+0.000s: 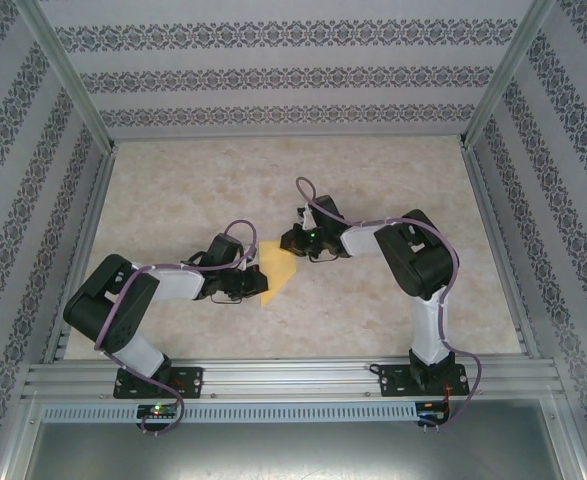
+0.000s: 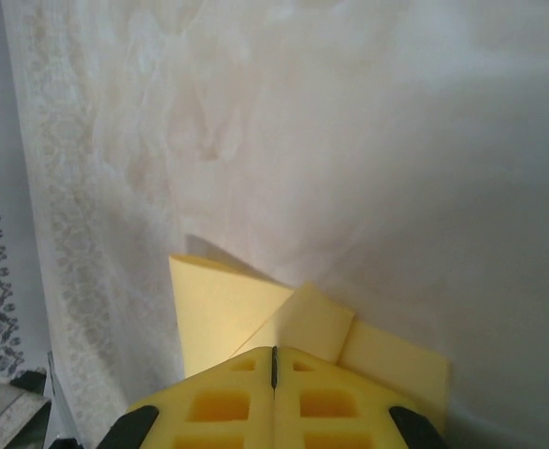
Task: Fold a paper plane with a square sheet of paper (pick it up from the middle)
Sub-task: Fourth fold the wing at the center of the table.
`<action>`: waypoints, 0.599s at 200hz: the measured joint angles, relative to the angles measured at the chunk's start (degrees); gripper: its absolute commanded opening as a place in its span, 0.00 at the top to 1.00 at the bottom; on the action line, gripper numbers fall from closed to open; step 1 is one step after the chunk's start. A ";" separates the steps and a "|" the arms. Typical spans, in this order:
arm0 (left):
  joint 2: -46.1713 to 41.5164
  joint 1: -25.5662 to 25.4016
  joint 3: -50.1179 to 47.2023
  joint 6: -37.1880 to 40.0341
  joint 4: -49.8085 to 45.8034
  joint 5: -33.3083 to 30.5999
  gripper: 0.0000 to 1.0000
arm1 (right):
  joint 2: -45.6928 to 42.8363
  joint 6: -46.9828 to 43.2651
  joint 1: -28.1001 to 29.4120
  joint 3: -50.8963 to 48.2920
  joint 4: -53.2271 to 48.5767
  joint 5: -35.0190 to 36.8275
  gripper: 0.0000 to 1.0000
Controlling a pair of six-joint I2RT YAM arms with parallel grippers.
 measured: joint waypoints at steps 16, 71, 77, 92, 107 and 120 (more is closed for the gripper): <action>-0.02 0.00 -0.15 -0.02 0.24 0.00 0.92 | 0.31 0.04 -0.68 0.55 -0.07 0.66 0.95; -0.17 0.00 -0.50 -0.02 0.70 -0.04 0.92 | 1.46 0.46 -1.01 2.34 -0.90 0.00 0.95; -0.20 0.00 -0.59 -0.02 0.76 -0.04 0.92 | 1.46 0.46 -1.03 2.40 -0.98 0.02 0.95; -0.28 0.00 -0.76 -0.02 0.98 -0.09 0.92 | 1.46 0.39 -1.05 3.04 -2.05 0.52 0.95; -0.35 0.00 -0.83 -0.02 0.96 -0.09 0.92 | 1.49 0.00 -1.73 4.17 -3.52 2.58 0.95; -0.57 0.00 -1.11 -0.02 0.96 -0.07 0.92 | 1.49 -0.11 -2.86 4.74 -4.11 4.04 0.95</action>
